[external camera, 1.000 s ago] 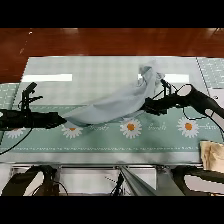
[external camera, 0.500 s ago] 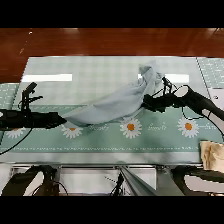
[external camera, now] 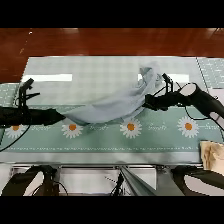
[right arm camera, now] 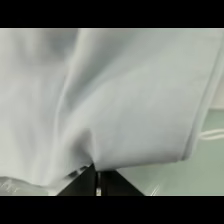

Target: Fold the shirts.

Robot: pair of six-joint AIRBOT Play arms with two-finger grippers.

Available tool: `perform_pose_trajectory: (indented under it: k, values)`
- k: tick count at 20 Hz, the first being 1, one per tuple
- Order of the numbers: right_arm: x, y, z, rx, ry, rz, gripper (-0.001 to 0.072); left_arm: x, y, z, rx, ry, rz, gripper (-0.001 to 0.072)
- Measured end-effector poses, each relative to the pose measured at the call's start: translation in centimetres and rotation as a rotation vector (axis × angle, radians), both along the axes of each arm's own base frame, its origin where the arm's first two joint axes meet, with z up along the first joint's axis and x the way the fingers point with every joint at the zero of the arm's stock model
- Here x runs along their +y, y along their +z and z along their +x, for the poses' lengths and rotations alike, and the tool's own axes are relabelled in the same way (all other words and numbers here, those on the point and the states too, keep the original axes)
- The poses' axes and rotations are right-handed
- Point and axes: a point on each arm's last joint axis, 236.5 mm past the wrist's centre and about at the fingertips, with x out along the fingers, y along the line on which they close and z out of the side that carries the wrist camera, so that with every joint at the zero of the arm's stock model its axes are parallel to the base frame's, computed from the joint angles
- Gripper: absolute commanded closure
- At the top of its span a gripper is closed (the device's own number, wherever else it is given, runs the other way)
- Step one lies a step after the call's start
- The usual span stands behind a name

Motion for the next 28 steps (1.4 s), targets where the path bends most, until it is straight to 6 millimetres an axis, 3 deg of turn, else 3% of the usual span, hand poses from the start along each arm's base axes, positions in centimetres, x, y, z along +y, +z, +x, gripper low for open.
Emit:
perform_pose_trajectory:
  k: [2,4,7,9,11,13,16,18,20,23,28]
  values:
    - [0.3,3.9,-1.1,-0.066,0.042,0.021,0.0698,0.3,3.0,2.1,-0.101,0.015,0.008,0.0683]
    - [0.3,8.2,-2.6,-0.144,0.082,0.037,0.0698,0.6,7.8,4.8,-0.251,0.044,0.011,0.0684]
    - [-0.7,15.2,-4.7,-0.306,0.085,0.046,0.0698,1.4,17.2,8.0,-0.527,0.093,0.028,0.0683]
    - [-1.9,20.5,-5.6,-0.441,0.049,0.042,0.0699,2.1,23.8,8.9,-0.712,0.122,0.05,0.0684]
    - [-3.6,26.4,-6.0,-0.594,-0.006,0.024,0.0699,3.0,29.4,8.7,-0.867,0.146,0.101,0.0684]
    - [-5.4,32.4,-6.6,-0.748,-0.064,-0.013,0.0699,3.8,33.8,7.7,-0.986,0.166,0.154,0.0684]
    - [-7.3,40.3,-8.2,-0.939,-0.137,-0.069,0.0699,4.2,38.7,5.0,-1.12,0.193,0.193,0.0684]
    - [-7.6,43.4,-9.8,-1.005,-0.157,-0.092,0.0699,4.2,40.8,2.6,-1.184,0.203,0.207,0.0685]
    - [-7.3,44.5,-11.2,-1.008,-0.152,-0.103,0.0699,3.7,41.1,0.2,-1.193,0.181,0.223,0.0685]
    - [-5.9,43.6,-13.3,-0.936,-0.092,-0.09,0.0699,2.9,39.3,-2.8,-1.118,0.125,0.243,0.0684]
    - [-3.6,39.4,-17.6,-0.727,0.068,-0.079,0.0699,2.2,33.5,-6.2,-0.871,0.04,0.268,0.0684]
